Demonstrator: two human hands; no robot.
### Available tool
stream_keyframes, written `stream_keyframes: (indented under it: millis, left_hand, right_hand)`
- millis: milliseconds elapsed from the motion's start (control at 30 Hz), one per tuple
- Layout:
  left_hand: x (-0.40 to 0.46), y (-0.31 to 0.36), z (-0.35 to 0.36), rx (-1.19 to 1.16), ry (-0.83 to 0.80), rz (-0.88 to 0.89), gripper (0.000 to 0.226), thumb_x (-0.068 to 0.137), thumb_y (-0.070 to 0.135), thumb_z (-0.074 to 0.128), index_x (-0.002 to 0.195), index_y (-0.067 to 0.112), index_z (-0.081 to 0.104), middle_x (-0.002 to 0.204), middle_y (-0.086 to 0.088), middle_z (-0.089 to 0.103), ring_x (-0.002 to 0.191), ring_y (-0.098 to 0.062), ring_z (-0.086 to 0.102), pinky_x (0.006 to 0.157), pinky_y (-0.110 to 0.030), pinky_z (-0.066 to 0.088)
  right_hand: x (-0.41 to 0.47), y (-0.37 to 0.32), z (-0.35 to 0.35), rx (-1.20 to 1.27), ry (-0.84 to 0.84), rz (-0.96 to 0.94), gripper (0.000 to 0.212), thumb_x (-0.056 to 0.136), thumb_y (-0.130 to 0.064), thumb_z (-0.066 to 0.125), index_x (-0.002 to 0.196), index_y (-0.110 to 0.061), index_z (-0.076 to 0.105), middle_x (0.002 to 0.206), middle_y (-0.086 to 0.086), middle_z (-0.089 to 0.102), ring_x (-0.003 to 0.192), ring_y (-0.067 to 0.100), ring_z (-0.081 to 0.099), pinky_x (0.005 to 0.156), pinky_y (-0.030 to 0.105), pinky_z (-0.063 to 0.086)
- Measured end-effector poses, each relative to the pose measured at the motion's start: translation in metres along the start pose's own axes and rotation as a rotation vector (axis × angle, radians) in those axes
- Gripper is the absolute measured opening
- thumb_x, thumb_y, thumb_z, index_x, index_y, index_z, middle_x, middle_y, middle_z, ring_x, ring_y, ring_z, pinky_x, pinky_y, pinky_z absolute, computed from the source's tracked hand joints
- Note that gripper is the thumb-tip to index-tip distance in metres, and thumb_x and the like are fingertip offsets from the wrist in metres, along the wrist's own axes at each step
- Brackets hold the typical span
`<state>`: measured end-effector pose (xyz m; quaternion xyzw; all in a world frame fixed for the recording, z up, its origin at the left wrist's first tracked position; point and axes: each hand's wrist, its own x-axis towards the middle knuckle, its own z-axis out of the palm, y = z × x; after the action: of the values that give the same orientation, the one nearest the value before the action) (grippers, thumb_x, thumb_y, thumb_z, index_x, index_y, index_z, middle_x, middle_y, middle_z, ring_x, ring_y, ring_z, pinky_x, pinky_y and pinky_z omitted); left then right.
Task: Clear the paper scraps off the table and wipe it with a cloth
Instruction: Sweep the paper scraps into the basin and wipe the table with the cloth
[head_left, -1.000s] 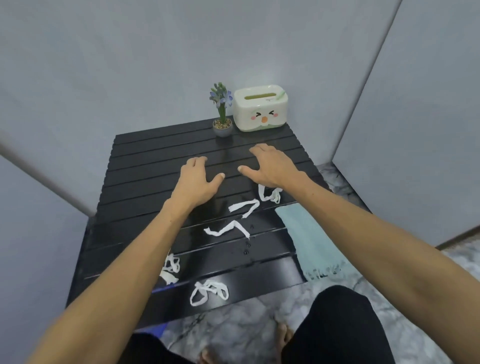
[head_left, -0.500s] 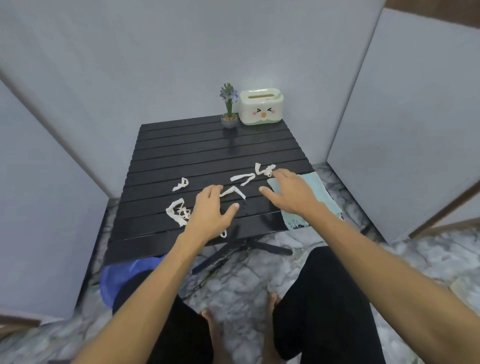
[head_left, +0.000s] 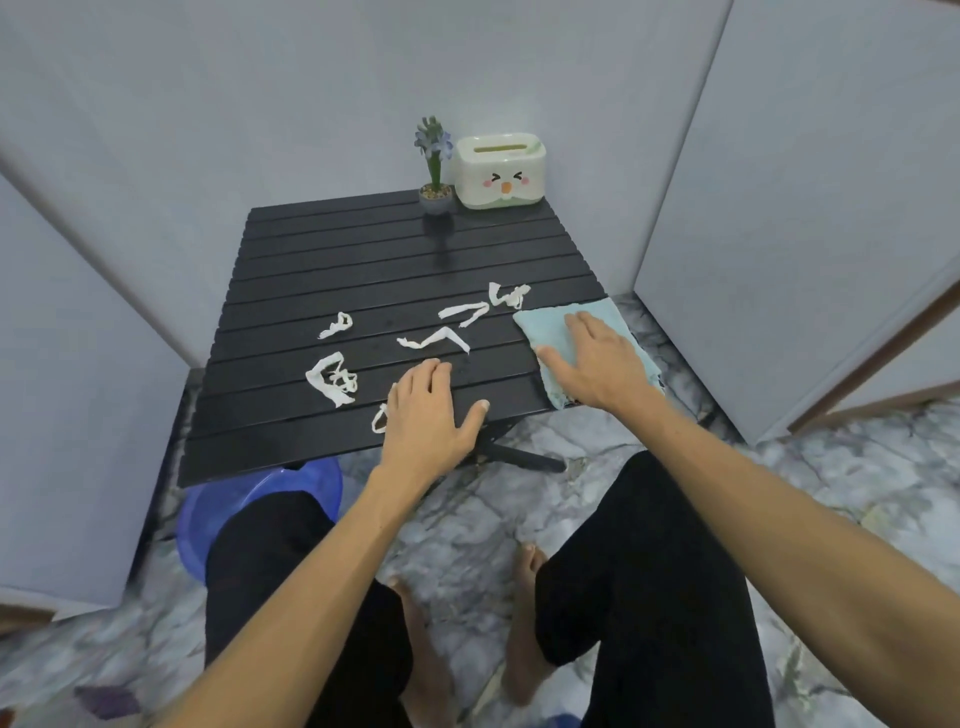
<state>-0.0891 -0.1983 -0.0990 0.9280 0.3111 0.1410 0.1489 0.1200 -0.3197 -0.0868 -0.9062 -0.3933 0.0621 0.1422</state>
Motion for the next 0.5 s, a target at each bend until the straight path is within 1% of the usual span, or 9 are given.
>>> stream_keyframes:
  millis: [67, 167, 233, 300, 433, 500]
  left_hand:
    - [-0.001, -0.001, 0.004, 0.022, -0.001, 0.0, 0.072, 0.088, 0.06, 0.042, 0.136, 0.006, 0.047, 0.144, -0.011, 0.045, 0.134, -0.031, 0.038, 0.111, -0.052, 0.03]
    - [-0.002, -0.003, 0.01, 0.067, 0.001, 0.006, 0.07, 0.088, 0.06, 0.042, 0.134, 0.007, 0.049, 0.142, -0.01, 0.047, 0.132, -0.031, 0.039, 0.111, -0.053, 0.028]
    - [-0.001, -0.004, 0.013, 0.089, 0.003, 0.006, 0.068, 0.089, 0.059, 0.042, 0.134, 0.008, 0.049, 0.143, -0.009, 0.047, 0.132, -0.03, 0.039, 0.112, -0.052, 0.027]
    - [-0.001, -0.004, 0.014, 0.105, -0.004, 0.015, 0.067, 0.089, 0.058, 0.041, 0.133, 0.008, 0.049, 0.142, -0.009, 0.047, 0.131, -0.03, 0.04, 0.111, -0.051, 0.028]
    - [0.001, -0.007, 0.014, 0.107, -0.008, 0.029, 0.069, 0.089, 0.06, 0.038, 0.135, 0.009, 0.047, 0.143, -0.007, 0.045, 0.133, -0.029, 0.038, 0.113, -0.051, 0.026]
    - [0.001, -0.009, 0.014, 0.101, -0.006, 0.034, 0.07, 0.09, 0.06, 0.038, 0.138, 0.01, 0.045, 0.146, -0.006, 0.043, 0.135, -0.028, 0.035, 0.115, -0.05, 0.023]
  right_hand:
    - [0.001, 0.004, 0.007, -0.05, -0.027, 0.013, 0.084, 0.092, -0.072, 0.027, 0.154, -0.015, 0.028, 0.164, 0.005, 0.022, 0.15, 0.023, 0.018, 0.12, 0.05, 0.016]
    - [0.001, 0.004, 0.021, -0.121, -0.041, 0.047, 0.092, 0.087, -0.08, 0.017, 0.158, -0.022, 0.017, 0.167, -0.001, 0.01, 0.153, 0.022, 0.006, 0.121, 0.052, 0.003]
    - [0.005, 0.003, 0.025, -0.143, -0.045, 0.08, 0.092, 0.086, -0.081, 0.015, 0.159, -0.024, 0.012, 0.168, 0.002, 0.003, 0.153, 0.024, 0.0, 0.121, 0.052, -0.001]
    - [0.008, 0.002, 0.026, -0.159, -0.056, 0.101, 0.086, 0.09, -0.074, 0.015, 0.159, -0.023, 0.009, 0.168, 0.005, 0.001, 0.153, 0.026, -0.002, 0.121, 0.053, -0.002]
    - [0.009, -0.002, 0.032, -0.165, -0.035, 0.062, 0.063, 0.103, -0.046, 0.017, 0.159, -0.017, 0.013, 0.167, 0.006, 0.007, 0.153, 0.027, 0.002, 0.121, 0.053, 0.002]
    - [0.009, -0.006, 0.034, -0.146, -0.019, 0.029, 0.06, 0.104, -0.04, 0.017, 0.159, -0.015, 0.015, 0.167, 0.005, 0.01, 0.154, 0.026, 0.004, 0.121, 0.051, 0.003]
